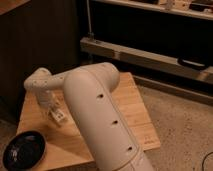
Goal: Place the bottle in the ceramic bowl
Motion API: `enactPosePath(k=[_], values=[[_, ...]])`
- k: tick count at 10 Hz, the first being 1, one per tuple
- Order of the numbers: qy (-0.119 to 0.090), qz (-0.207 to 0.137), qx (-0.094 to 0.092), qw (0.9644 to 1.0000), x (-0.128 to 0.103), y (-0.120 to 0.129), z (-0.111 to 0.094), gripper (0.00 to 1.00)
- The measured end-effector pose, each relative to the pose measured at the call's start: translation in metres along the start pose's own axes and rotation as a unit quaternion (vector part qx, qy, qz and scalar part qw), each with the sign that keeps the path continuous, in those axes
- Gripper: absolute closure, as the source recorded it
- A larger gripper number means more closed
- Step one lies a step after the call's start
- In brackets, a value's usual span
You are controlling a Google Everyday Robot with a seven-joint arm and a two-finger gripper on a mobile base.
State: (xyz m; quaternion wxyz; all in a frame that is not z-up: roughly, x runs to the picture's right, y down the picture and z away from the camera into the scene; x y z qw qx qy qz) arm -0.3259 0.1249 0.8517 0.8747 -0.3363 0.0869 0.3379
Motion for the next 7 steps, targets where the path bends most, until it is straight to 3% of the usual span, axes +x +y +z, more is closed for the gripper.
enactPosePath(k=[5,7], values=[[0.010,0.001,-0.005,0.9999,0.003,-0.009,0.013,0.35],[0.020,0.010,-0.008,0.9997,0.003,-0.011,0.016,0.46]])
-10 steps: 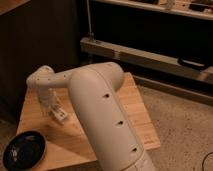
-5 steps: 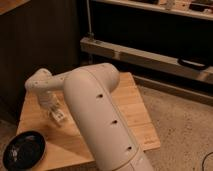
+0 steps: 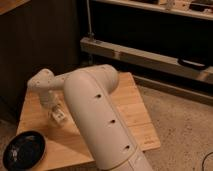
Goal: Place the bottle in the ceramic bowl
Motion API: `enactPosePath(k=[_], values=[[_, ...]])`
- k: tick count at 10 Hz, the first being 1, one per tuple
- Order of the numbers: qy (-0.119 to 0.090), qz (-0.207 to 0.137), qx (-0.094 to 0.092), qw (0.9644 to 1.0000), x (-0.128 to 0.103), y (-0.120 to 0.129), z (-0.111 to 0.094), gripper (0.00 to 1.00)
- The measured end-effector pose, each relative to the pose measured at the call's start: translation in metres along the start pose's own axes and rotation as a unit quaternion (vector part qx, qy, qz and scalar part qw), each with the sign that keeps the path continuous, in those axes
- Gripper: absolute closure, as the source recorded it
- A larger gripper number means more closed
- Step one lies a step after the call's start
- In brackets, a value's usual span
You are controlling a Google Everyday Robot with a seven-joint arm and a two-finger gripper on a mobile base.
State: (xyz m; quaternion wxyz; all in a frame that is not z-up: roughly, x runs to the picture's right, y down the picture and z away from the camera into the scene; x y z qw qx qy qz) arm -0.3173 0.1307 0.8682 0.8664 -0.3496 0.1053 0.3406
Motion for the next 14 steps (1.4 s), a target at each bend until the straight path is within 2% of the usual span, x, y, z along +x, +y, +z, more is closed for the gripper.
enactPosePath(k=[1,2,4,5,6,7,9,10,11,12,14], values=[[0.014,0.009,-0.002,0.9999,0.001,-0.002,0.003,0.58],[0.016,0.012,-0.007,0.9998,0.000,0.000,0.003,0.69],[0.015,0.016,-0.013,0.9997,0.002,-0.002,-0.003,0.91],[0.010,0.014,-0.019,0.9997,0.004,0.000,-0.008,0.97],[0.001,0.014,-0.024,0.9996,0.004,-0.001,-0.018,1.00],[-0.012,0.012,-0.023,0.9996,0.010,-0.002,-0.041,1.00],[-0.032,-0.002,-0.023,0.9992,0.017,0.011,-0.073,1.00],[-0.047,-0.011,-0.024,0.9985,0.025,0.019,-0.098,1.00],[-0.065,-0.026,-0.031,0.9971,0.032,0.033,-0.123,1.00],[-0.079,-0.044,-0.041,0.9951,0.036,0.052,-0.137,1.00],[-0.106,-0.088,-0.067,0.9882,0.045,0.096,-0.156,1.00]])
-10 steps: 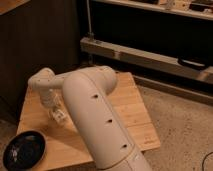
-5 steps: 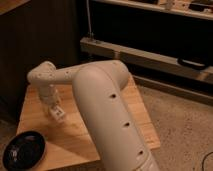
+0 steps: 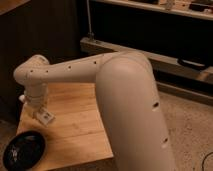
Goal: Place the bottle in the ceramic bowl
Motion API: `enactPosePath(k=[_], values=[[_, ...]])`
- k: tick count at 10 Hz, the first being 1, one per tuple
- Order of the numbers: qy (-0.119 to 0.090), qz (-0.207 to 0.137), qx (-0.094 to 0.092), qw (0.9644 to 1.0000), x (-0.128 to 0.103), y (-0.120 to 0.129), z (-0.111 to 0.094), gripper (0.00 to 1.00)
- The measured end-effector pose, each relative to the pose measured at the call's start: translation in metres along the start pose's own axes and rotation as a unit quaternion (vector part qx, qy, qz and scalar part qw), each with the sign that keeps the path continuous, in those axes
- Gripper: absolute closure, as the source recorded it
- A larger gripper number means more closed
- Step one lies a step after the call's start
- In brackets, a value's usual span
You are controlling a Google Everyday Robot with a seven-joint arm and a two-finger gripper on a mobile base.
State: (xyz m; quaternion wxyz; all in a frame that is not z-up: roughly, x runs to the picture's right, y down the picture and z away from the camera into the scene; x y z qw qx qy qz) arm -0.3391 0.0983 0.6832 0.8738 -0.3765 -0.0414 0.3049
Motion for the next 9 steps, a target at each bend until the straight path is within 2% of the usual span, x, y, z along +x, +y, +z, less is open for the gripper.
enactPosePath(k=[2,3,4,6,7,8,9], values=[[-0.021,-0.051,-0.026,0.9982,-0.006,0.042,-0.004,1.00],[-0.037,-0.090,-0.044,0.9943,-0.013,0.068,-0.005,1.00],[-0.047,-0.114,-0.055,0.9908,-0.017,0.079,-0.005,1.00],[-0.067,-0.159,-0.061,0.9832,-0.023,0.097,0.000,1.00],[-0.077,-0.177,-0.058,0.9794,-0.022,0.105,0.008,1.00],[-0.081,-0.187,-0.059,0.9772,-0.019,0.109,0.020,1.00],[-0.081,-0.190,-0.060,0.9765,-0.016,0.107,0.034,1.00]])
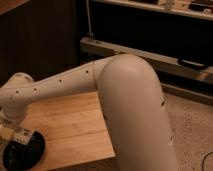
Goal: Place the bottle in the ceramic bowl
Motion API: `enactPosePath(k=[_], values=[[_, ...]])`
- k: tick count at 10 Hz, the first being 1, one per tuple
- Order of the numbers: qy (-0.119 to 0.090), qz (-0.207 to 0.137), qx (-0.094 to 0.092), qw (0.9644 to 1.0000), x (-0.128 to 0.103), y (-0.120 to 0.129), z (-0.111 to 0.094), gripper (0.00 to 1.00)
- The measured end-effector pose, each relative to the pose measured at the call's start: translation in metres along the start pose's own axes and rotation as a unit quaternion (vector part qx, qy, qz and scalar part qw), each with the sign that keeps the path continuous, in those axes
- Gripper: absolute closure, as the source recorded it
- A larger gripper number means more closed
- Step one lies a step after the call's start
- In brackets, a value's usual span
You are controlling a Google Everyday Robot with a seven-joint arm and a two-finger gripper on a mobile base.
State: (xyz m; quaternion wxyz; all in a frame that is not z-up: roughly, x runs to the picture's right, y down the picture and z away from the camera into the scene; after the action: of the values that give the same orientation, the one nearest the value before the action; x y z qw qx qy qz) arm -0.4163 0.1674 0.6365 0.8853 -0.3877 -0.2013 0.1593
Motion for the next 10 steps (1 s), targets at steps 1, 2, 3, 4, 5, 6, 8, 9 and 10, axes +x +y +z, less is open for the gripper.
enactPosePath(k=[1,2,3,4,5,6,8,9,10], values=[[0.003,-0.004,-0.002,1.0000,0.007,-0.005,0.012,1.00],[0.006,-0.005,-0.003,1.0000,0.013,-0.010,0.021,1.00],[0.011,-0.008,-0.004,0.9999,0.015,-0.011,0.028,1.00],[0.016,-0.011,-0.006,0.9998,0.015,-0.010,0.033,1.00],[0.021,-0.013,-0.008,0.9997,0.017,-0.010,0.037,0.99],[0.025,-0.015,-0.009,0.9995,0.017,-0.011,0.038,0.93],[0.037,-0.035,-0.017,0.9986,0.017,-0.006,0.043,0.73],[0.041,-0.041,-0.019,0.9981,0.019,-0.005,0.046,0.62],[0.044,-0.044,-0.022,0.9978,0.020,-0.004,0.048,0.51]])
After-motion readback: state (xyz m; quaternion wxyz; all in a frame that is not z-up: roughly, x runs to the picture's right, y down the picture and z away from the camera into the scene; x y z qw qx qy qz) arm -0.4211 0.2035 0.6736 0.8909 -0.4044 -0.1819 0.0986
